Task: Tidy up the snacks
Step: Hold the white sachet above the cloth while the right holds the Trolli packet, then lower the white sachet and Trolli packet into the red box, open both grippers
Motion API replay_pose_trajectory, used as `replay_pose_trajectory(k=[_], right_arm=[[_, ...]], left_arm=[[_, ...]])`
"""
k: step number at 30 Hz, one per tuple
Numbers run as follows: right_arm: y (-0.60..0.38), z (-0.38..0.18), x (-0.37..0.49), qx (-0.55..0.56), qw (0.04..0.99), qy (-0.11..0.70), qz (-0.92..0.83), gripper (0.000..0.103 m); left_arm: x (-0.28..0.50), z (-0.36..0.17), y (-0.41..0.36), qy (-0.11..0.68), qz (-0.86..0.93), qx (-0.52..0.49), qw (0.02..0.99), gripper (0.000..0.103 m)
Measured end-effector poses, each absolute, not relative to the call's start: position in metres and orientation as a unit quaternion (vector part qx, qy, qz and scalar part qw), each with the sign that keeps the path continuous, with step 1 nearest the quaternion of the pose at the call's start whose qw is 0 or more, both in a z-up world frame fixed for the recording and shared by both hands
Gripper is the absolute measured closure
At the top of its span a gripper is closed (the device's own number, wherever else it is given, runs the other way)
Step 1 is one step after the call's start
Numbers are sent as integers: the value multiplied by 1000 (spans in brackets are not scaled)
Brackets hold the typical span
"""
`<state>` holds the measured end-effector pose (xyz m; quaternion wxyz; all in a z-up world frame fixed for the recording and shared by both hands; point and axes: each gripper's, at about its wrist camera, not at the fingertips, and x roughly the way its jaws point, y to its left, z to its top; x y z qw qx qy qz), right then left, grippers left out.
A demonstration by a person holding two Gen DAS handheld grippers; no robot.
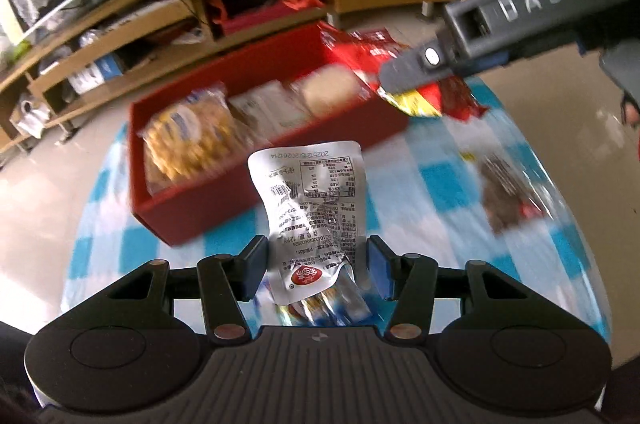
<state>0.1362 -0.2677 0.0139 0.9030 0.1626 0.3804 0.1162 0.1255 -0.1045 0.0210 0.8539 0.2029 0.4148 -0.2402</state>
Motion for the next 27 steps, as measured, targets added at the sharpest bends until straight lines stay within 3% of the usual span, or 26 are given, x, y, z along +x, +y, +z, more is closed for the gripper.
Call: replay_pose_trajectory(k=[27], right_arm=[[-255, -11, 244, 118, 909, 389, 90, 48]], left_arm=[[236, 15, -115, 395, -157, 207, 881, 42]])
